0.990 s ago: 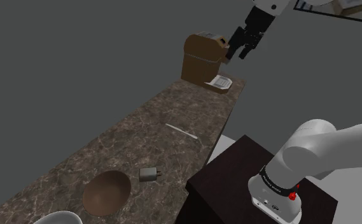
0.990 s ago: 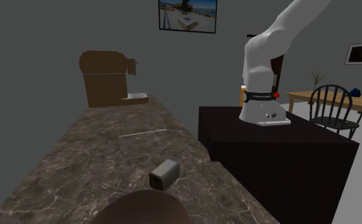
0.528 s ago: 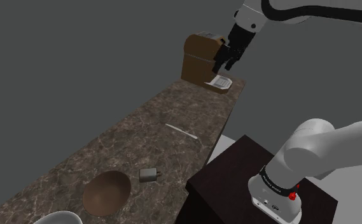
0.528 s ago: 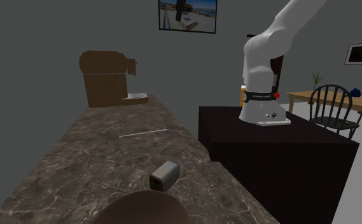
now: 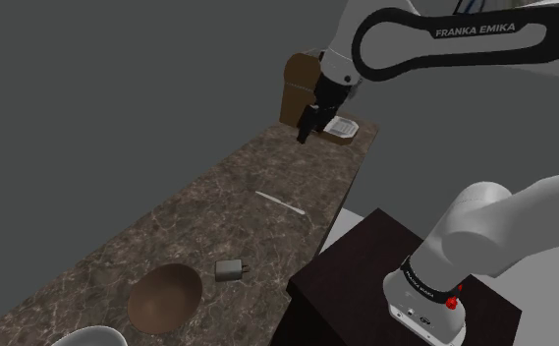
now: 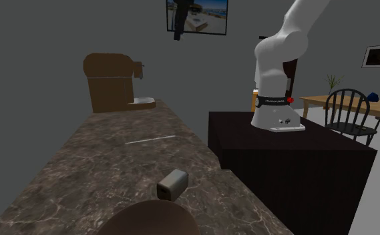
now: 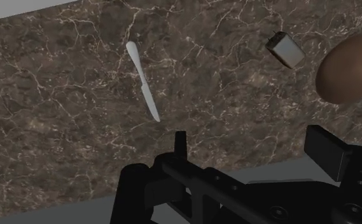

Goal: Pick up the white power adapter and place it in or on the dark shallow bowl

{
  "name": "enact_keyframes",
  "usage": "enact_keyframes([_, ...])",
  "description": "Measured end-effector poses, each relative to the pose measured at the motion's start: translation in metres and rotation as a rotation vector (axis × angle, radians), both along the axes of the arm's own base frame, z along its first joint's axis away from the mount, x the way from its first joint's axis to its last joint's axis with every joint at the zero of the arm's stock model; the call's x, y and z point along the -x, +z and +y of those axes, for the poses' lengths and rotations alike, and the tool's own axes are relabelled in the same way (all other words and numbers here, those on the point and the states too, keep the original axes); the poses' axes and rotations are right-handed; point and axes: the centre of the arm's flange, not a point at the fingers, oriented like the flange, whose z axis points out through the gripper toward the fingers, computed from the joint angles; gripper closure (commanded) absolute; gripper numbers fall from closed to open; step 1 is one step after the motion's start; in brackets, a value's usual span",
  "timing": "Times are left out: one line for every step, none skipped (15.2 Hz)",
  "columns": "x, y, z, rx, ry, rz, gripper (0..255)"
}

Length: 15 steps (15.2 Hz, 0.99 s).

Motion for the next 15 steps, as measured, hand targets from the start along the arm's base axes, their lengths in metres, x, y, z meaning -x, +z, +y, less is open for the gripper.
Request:
enact_keyframes([-0.002,-0.011,0.009,0.004,0.018,0.003,0])
enact_keyframes([-0.006,-0.022,0.017,0.009,0.036,0.006,0])
enact_keyframes([-0.007,-0.032,0.028,0.014,0.054,0.009,0])
enact_keyframes([-0.01,-0.042,0.033,0.018,0.072,0.012,0])
enact_keyframes([-0.013,-0.054,0.043,0.023,0.09,0.016,0])
enact_keyframes([-0.016,-0.065,0.049,0.028,0.108,0.019,0])
enact_keyframes([-0.02,-0.076,0.056,0.032,0.126,0.022,0])
enact_keyframes([-0.021,-0.085,0.062,0.037,0.143,0.025,0])
enact_keyframes([-0.022,-0.094,0.07,0.041,0.161,0.027,0])
enact_keyframes([-0.025,-0.105,0.076,0.046,0.179,0.031,0])
enact_keyframes([-0.026,-0.117,0.085,0.051,0.197,0.034,0])
enact_keyframes([-0.028,-0.129,0.094,0.056,0.215,0.037,0])
enact_keyframes([-0.03,-0.138,0.103,0.06,0.233,0.04,0])
enact_keyframes([-0.027,-0.15,0.113,0.065,0.251,0.044,0])
enact_keyframes([-0.029,-0.162,0.12,0.069,0.269,0.046,0])
